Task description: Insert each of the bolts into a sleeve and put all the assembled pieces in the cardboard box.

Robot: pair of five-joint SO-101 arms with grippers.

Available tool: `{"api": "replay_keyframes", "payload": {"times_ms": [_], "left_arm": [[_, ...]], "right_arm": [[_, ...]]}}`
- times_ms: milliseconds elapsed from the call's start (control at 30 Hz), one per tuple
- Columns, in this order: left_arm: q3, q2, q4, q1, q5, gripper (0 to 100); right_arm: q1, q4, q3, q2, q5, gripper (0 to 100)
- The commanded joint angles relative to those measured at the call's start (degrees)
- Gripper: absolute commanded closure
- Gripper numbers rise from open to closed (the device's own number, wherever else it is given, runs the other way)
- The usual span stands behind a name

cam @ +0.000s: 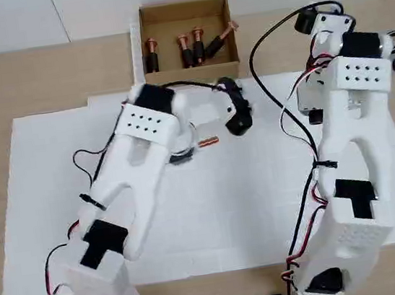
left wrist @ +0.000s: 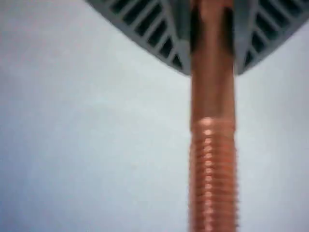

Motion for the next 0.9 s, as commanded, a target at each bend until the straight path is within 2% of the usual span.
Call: {"api": "replay_keyframes", "payload": {"times_ms": [0, 167, 267, 367, 600, 667, 867], "left_arm": [[-3.2, -0.7, 0.4, -2.6, -13.9, 99], [-2.9, -0.5, 0.4, -6.1, -30.3, 99], [-3.2, 1.1, 0.2, -7.5, -35.3, 99], [-3.2, 5.4, -3.4, -8.7, -38.8, 99], [-3.3, 12.1, -11.5, -8.6, -39.1, 99], [-3.4, 12.9, -14.0, -8.8, -36.7, 99], [-6.9, 16.2, -14.3, -9.0, -34.4, 99]], "right_arm": [[0.5, 0.7, -3.3, -4.1, -0.3, 99.5], [0.5, 0.7, -3.3, -4.1, -0.3, 99.5], [0.5, 0.7, -3.3, -4.1, -0.3, 99.5], [0.5, 0.7, -3.3, -4.1, -0.3, 99.5], [0.5, 0.8, -3.3, -4.1, -0.3, 99.5], [0.5, 0.8, -3.3, -4.1, -0.3, 99.5], [0.2, 0.7, -3.3, -4.0, -0.3, 99.5]]}}
